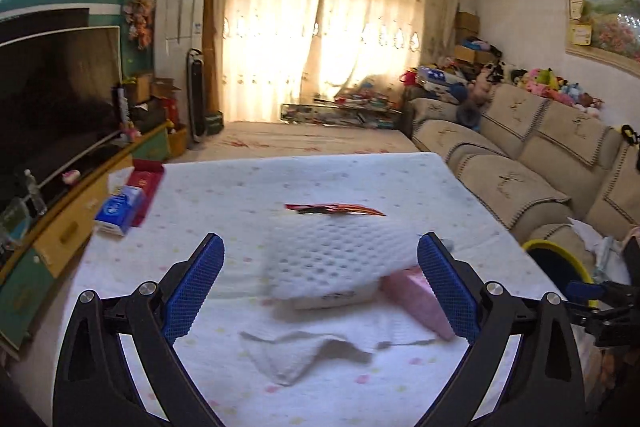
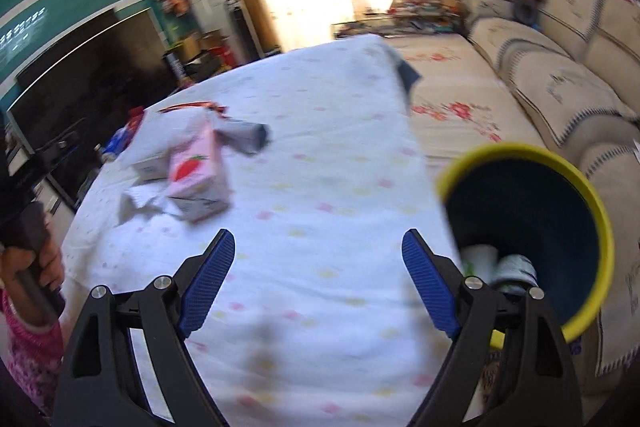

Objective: Collect trash
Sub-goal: 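Grasp the pink strawberry milk carton with the right gripper, then carry the pink carton to the yellow bin and open the right gripper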

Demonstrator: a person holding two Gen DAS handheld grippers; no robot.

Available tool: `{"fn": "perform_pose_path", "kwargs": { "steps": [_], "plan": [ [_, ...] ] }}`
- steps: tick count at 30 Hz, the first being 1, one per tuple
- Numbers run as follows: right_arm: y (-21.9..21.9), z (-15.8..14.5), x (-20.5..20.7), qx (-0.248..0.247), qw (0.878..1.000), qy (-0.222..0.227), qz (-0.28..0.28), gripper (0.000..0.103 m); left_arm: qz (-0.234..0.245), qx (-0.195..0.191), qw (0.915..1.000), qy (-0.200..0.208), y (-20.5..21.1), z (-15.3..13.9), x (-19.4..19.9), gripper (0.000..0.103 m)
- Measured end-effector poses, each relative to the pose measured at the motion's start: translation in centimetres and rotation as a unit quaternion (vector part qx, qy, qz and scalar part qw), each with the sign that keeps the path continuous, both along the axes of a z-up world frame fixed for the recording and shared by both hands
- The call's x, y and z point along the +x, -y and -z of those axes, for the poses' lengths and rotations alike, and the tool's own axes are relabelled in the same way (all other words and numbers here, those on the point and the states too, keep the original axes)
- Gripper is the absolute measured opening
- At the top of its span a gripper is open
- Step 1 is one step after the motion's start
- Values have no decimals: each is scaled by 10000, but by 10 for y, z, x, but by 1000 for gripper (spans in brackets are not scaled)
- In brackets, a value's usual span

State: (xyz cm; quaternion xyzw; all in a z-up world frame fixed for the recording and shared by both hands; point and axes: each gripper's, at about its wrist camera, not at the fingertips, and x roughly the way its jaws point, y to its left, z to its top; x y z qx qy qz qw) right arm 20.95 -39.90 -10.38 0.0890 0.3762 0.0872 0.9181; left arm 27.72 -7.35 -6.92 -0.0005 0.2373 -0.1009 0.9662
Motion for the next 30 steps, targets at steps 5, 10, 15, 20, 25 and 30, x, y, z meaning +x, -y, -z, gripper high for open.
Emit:
{"fn": "perform_pose_path", "kwargs": {
  "steps": [5, 10, 15, 20, 25, 30],
  "plan": [
    [-50, -3, 22, -172, 9981, 12, -583, 77, -468, 1, 9989, 69, -45, 17, 7, 96],
    [-86, 1, 40, -425, 9952, -6, -884, 77, -623, -341, 9975, -27, -57, 23, 13, 97],
    [-103, 10, 58, -707, 9936, -93, -874, 77, -618, -456, 9968, -232, -58, 33, 20, 98],
    [-105, 18, 72, -639, 9945, -211, -808, 73, -707, -659, 9951, -185, -63, 32, 25, 98],
    [-103, 27, 82, -478, 9950, -393, -782, 51, -810, -999, 9910, -358, -77, 36, 33, 98],
    [-93, 14, 65, -306, 9968, -233, -702, 50, -875, -1360, 9853, -552, -91, 44, 40, 98]
  ]
}}
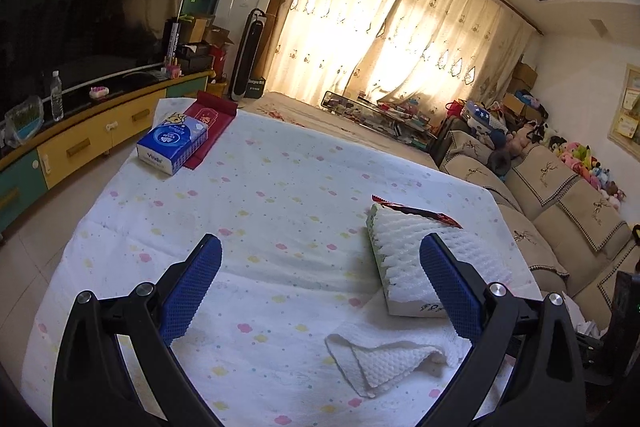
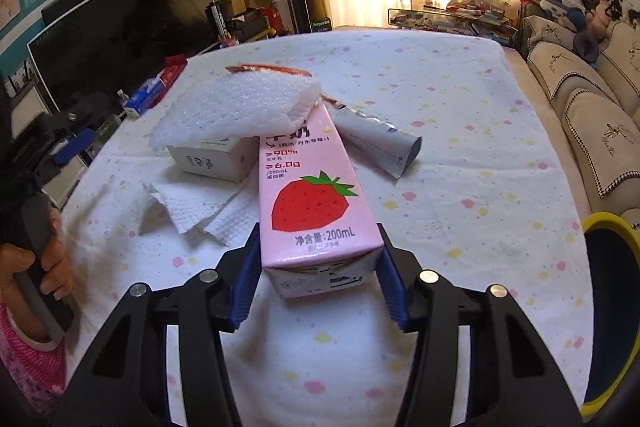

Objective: Collect trash
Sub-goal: 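Carry the pink carton to the yellow bin and open the right gripper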

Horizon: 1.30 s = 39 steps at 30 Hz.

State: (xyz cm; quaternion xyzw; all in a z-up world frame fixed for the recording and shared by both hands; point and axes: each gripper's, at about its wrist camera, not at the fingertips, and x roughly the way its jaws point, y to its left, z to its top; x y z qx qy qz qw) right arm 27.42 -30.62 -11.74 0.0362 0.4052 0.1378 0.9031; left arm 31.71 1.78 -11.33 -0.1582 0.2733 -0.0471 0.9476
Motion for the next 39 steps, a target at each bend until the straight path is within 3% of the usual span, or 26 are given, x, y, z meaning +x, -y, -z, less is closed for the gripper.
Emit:
{"fn": "perform_pose_path", "kwargs": {
  "steps": [4, 11, 27, 34, 38, 39],
  "plan": [
    [14, -22, -25, 171, 9995, 267, 93, 50, -40, -83, 9999, -56, -3, 5, 3, 98],
    [40, -54, -56, 469, 9963, 652, 294, 48, -22, 215, 9998, 3, 7, 5, 3, 98],
    [82, -70, -82, 727, 9918, 808, 675, 48, -9, 295, 9996, 9, 12, 2, -1, 98],
    [130, -82, -93, 631, 9815, 1064, 1460, 48, 30, 336, 9994, 11, 14, 3, -1, 98],
    [176, -75, -96, 209, 9647, 1067, 2397, 48, 134, 331, 9994, -31, 17, 5, -1, 98],
    [176, -75, -96, 209, 9647, 1067, 2397, 48, 157, 345, 9993, -32, 18, 5, -1, 98]
  ]
}}
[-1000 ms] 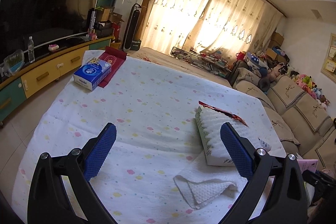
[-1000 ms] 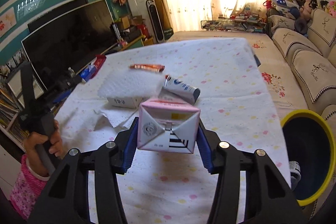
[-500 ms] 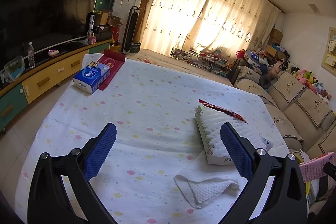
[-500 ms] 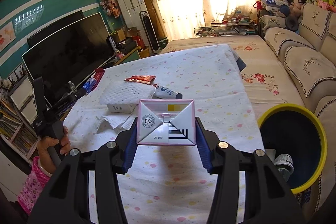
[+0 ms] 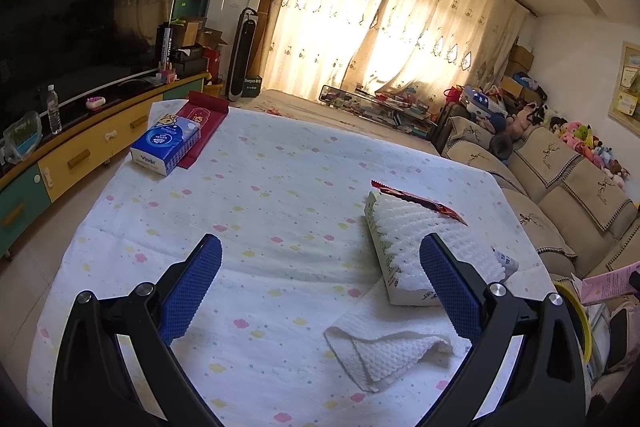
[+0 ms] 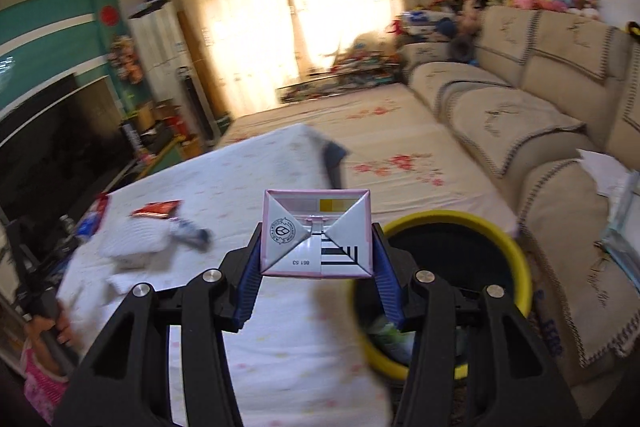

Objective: Collect trash
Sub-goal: 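Carry the pink carton to the yellow bin and open the right gripper, then grasp the white foam net and white box with the left gripper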

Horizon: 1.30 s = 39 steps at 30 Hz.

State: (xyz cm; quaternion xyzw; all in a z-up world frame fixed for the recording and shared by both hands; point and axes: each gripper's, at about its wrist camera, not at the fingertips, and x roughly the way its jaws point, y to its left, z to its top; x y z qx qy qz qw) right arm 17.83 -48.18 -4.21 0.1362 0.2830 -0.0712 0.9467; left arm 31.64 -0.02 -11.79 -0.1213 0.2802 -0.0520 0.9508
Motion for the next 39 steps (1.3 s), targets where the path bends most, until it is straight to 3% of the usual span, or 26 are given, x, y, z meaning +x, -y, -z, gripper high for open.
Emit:
{"fn": "perform_pose_path", "kwargs": {
  "steps": [5, 8, 18, 25, 31, 33, 39],
  "plan": [
    [34, 30, 10, 3, 9977, -396, 542, 49, 140, 253, 9996, 72, 13, -1, -2, 98],
    [45, 47, 16, 25, 9953, -594, 762, 60, 216, 434, 9987, 149, 19, -2, -5, 98],
    [33, 63, 23, 46, 9955, -780, 539, 64, 804, 696, 9940, 257, 53, -13, -11, 98],
    [25, 63, 24, 92, 9960, -797, 401, 65, 916, 370, 9933, -591, 64, -7, 27, 98],
    [22, 67, 25, 127, 9958, -852, 316, 65, 845, -66, 9912, -1017, 54, 5, 54, 97],
    [22, 69, 25, 150, 9957, -866, 300, 65, 872, -124, 9903, -1071, 55, 7, 58, 92],
    [20, 72, 27, 197, 9954, -904, 238, 65, 846, -115, 9891, -1198, 59, 12, 65, 60]
  ]
}}
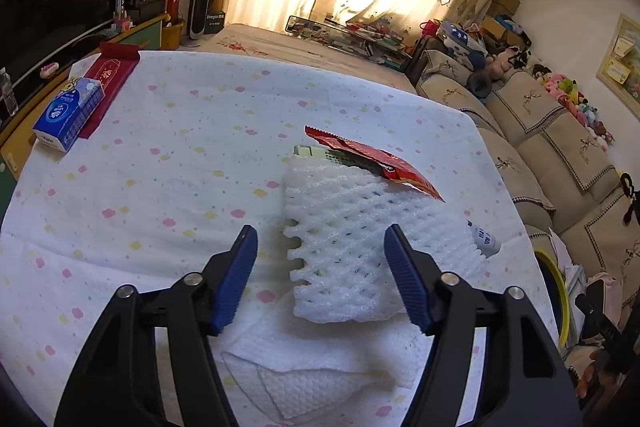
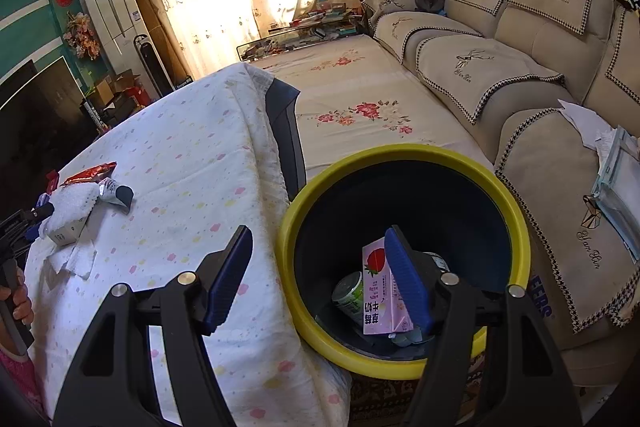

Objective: Collect trash
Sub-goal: 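Grasp the white foam net and white box with the left gripper, then carry the foam net over the yellow bin and open the left gripper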

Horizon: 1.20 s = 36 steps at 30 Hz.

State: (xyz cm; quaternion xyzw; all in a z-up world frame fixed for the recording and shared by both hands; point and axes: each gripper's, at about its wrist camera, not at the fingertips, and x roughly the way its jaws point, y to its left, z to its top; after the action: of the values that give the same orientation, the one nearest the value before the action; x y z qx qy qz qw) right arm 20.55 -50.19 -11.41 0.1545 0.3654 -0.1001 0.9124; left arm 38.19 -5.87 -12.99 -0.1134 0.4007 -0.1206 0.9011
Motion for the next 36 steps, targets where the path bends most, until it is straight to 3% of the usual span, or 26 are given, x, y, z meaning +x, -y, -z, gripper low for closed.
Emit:
{"fn": "perform_pose_path", "kwargs": {
  "steps": [5, 11, 25, 36],
  "plan": [
    [4, -1, -2, 26, 10000, 19, 26, 65, -79, 131, 9997, 196, 2, -4, -6, 37],
    [5, -1, -5, 56, 10000, 49, 33, 65, 0, 188, 9986, 503, 5, -26, -24, 17],
    [14, -5, -20, 170, 9996, 226, 65, 65, 541, 361, 9904, 1222, 45, -108, -95, 14],
    [37, -17, -51, -140, 9980, 360, 495, 65, 1747, 146, 9757, 1317, 156, -136, -122, 14]
  ]
}}
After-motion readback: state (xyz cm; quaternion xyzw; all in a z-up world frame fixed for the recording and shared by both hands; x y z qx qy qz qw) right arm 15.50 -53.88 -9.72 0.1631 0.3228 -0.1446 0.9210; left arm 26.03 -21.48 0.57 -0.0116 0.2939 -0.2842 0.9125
